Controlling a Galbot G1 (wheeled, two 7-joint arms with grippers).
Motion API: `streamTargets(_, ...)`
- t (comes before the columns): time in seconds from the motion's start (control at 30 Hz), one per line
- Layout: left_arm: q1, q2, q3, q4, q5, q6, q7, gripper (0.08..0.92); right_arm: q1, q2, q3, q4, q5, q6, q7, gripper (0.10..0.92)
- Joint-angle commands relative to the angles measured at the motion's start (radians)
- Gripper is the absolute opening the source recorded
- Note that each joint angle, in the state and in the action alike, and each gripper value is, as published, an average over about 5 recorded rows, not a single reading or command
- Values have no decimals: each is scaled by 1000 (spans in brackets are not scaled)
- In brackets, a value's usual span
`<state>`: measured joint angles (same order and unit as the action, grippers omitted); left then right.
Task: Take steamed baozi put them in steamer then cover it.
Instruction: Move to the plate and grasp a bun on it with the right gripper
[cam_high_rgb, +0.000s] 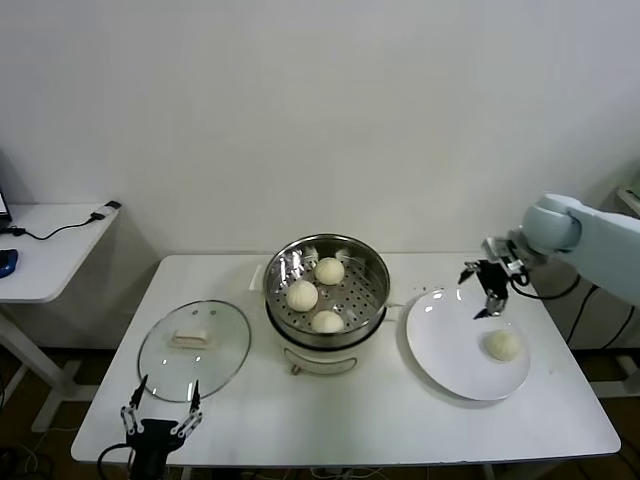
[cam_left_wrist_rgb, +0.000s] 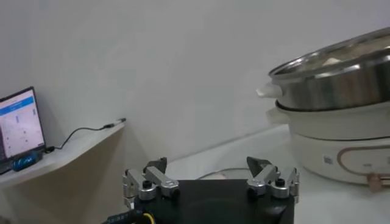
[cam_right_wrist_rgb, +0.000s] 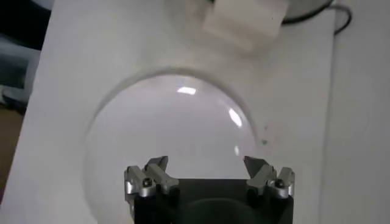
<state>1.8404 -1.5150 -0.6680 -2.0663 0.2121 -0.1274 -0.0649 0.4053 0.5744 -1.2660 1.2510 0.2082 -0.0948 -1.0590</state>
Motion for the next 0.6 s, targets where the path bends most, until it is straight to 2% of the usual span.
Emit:
streamTargets(0.03, 2, -2, 2, 3, 11, 1, -1, 823, -354, -70, 304, -152, -222, 12, -34, 823)
streamTargets(0.6, -1, -6, 0, 15, 25, 7, -3, 823, -405, 51, 365, -293, -258, 37, -23, 823)
